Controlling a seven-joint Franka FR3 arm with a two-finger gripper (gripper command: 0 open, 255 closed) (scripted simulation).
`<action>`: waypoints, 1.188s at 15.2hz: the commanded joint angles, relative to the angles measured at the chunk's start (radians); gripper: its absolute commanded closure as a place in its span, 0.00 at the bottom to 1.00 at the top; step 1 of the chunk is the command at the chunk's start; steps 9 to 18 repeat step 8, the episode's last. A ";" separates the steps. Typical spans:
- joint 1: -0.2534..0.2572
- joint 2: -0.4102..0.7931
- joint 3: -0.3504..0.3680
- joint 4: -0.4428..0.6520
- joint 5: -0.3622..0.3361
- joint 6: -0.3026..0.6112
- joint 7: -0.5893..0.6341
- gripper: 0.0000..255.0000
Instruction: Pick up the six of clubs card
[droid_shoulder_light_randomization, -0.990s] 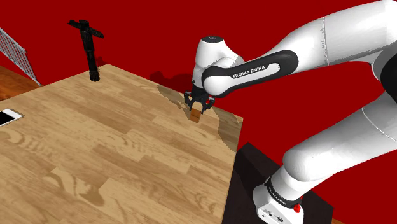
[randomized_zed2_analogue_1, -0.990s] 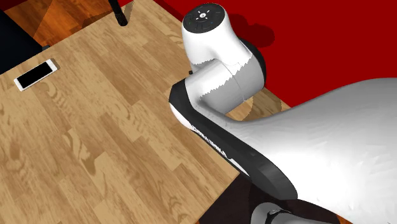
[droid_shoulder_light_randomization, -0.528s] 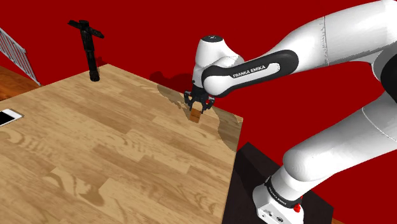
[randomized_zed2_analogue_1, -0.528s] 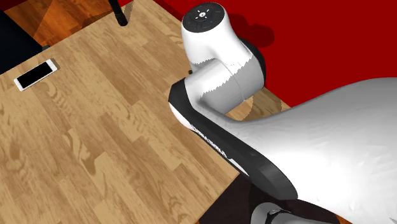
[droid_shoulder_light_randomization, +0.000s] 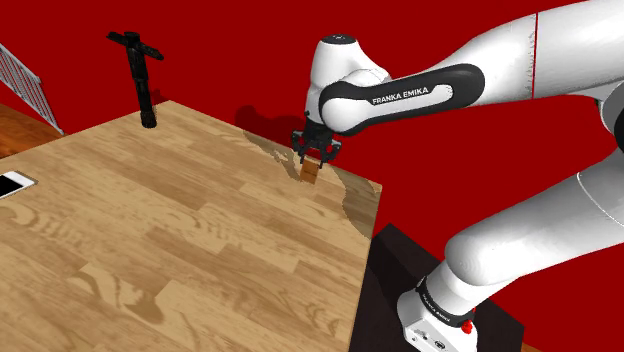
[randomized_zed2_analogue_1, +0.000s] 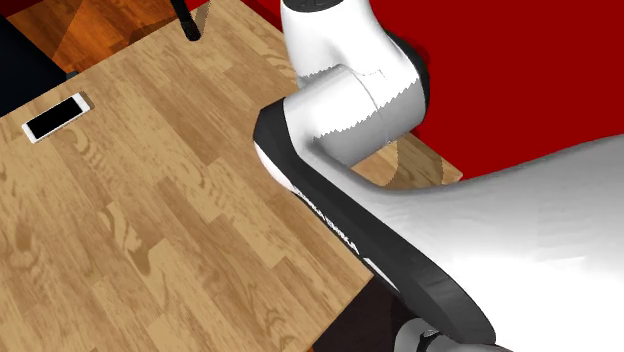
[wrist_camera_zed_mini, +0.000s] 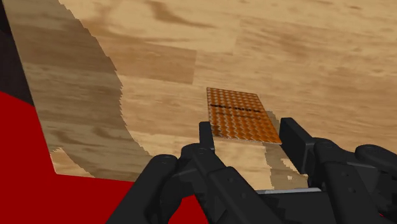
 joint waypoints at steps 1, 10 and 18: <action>0.003 -0.015 -0.006 0.015 0.009 -0.029 -0.011 1.00; 0.007 -0.043 -0.018 0.062 0.025 -0.099 -0.032 1.00; 0.007 -0.043 -0.018 0.062 0.025 -0.099 -0.032 1.00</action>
